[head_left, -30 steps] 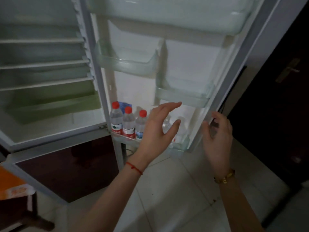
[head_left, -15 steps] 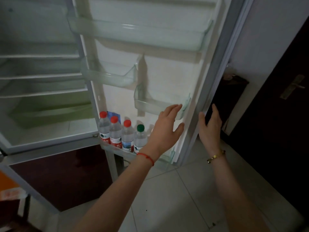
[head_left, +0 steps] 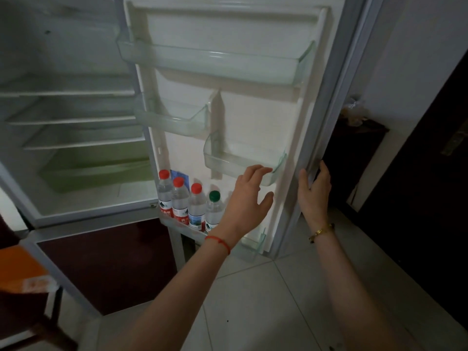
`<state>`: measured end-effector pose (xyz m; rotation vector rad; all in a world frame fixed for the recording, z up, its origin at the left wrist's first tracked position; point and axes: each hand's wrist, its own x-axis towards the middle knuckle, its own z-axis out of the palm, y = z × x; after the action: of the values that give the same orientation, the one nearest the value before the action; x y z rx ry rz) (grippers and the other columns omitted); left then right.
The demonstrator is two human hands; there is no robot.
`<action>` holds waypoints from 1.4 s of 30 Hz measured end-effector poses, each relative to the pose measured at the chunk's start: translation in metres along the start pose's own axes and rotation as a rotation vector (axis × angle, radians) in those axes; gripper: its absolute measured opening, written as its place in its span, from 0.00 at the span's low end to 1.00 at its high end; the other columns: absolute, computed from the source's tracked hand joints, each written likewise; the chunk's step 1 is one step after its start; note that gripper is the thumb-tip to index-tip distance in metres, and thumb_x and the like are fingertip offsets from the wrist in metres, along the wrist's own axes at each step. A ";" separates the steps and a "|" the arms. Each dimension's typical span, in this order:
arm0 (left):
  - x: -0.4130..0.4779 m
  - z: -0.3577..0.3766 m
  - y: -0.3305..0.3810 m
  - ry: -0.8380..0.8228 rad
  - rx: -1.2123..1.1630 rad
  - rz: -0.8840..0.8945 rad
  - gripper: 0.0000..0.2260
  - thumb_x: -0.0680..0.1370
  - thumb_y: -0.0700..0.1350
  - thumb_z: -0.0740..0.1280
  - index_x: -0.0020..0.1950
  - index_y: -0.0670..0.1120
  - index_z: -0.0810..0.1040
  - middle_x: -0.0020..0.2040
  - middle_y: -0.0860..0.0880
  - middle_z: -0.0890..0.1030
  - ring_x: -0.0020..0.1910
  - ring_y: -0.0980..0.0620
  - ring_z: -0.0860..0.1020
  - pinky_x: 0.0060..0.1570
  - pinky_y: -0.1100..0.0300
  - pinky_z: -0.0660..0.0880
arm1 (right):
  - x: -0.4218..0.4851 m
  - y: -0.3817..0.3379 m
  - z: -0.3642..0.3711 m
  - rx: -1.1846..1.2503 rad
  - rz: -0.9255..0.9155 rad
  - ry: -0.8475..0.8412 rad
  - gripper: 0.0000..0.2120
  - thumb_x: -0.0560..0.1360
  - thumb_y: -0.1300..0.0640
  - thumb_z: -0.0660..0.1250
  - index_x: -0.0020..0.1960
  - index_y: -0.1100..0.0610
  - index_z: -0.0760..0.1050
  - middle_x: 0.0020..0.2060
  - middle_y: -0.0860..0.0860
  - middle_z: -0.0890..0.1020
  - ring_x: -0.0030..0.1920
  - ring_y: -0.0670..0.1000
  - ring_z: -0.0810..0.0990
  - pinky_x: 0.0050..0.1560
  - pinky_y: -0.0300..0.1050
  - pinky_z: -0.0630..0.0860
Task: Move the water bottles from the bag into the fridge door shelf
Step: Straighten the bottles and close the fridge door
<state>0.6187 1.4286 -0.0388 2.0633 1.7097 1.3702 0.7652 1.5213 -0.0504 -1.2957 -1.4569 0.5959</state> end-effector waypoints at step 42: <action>-0.255 -0.212 0.013 0.203 -0.142 -0.068 0.21 0.76 0.37 0.65 0.68 0.48 0.74 0.63 0.54 0.73 0.62 0.55 0.74 0.62 0.58 0.73 | -0.330 -0.139 0.056 0.211 -0.318 -0.052 0.17 0.80 0.59 0.62 0.67 0.59 0.67 0.59 0.48 0.73 0.56 0.42 0.76 0.55 0.37 0.75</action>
<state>0.4950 1.1208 -0.0477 1.8288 1.6828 1.6760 0.6148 1.1923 -0.0690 -0.8683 -1.5580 0.5564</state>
